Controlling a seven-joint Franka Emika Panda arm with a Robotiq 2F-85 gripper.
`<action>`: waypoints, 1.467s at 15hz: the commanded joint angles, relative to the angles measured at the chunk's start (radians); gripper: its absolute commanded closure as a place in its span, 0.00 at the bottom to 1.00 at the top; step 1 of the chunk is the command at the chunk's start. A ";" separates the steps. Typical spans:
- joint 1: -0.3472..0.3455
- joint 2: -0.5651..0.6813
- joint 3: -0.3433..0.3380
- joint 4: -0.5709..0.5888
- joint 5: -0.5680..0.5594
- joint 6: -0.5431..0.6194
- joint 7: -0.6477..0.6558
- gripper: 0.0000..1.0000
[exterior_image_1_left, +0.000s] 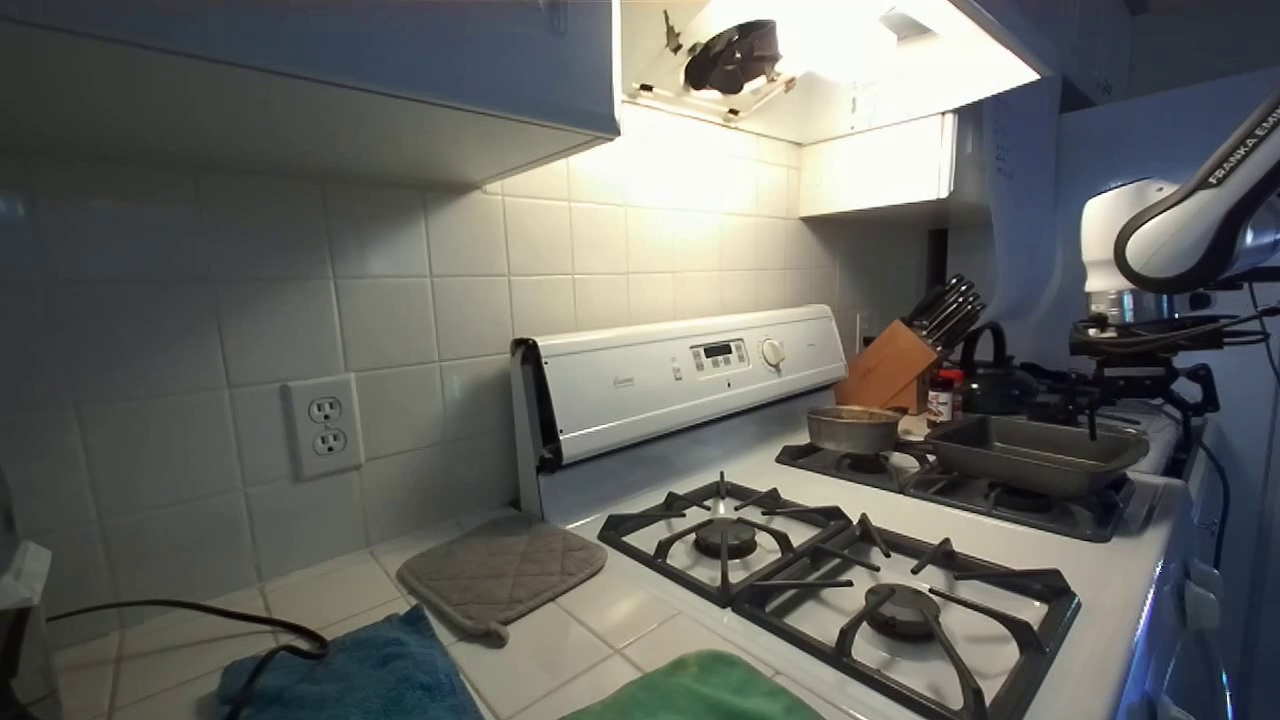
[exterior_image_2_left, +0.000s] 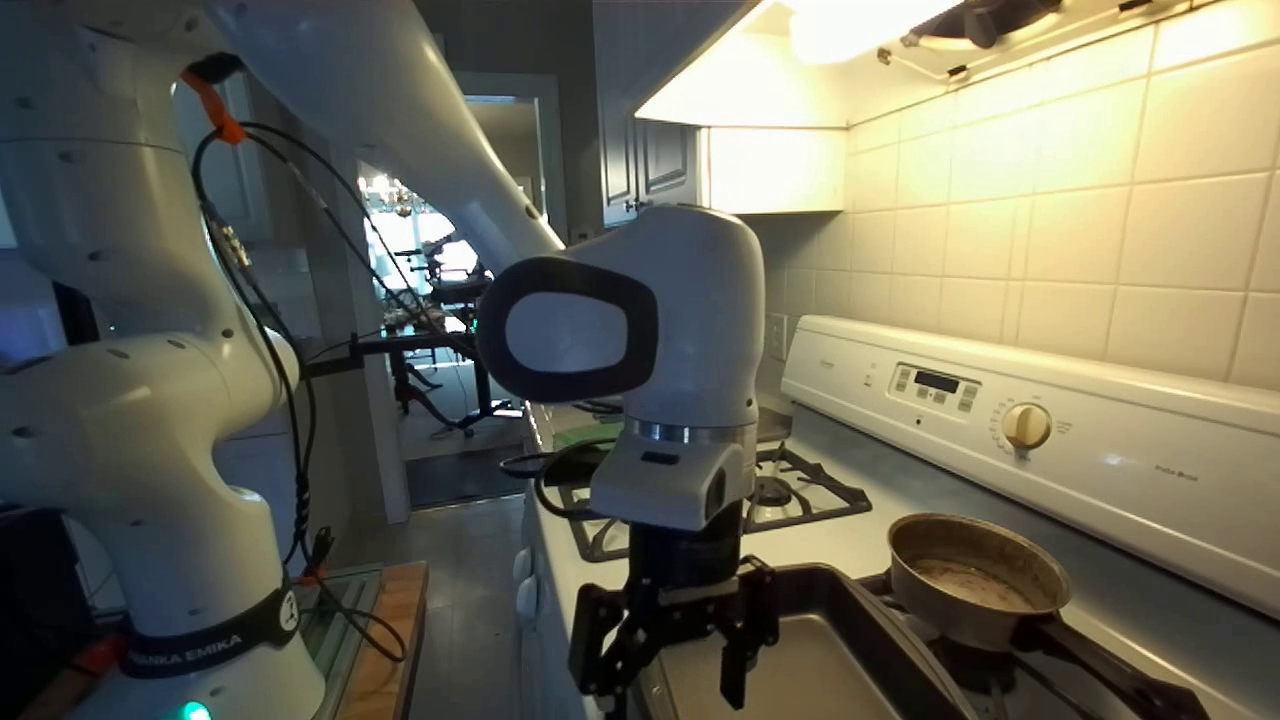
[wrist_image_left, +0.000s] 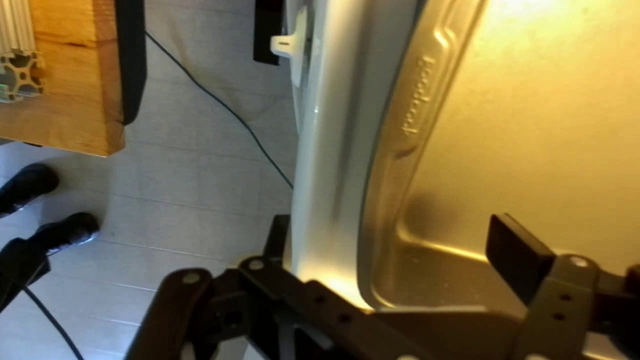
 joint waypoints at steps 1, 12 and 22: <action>-0.006 -0.025 -0.010 -0.009 0.071 0.116 -0.118 0.00; -0.069 0.048 -0.078 0.133 0.087 0.138 -0.644 0.00; -0.037 0.012 -0.048 0.087 0.080 0.166 -0.658 0.00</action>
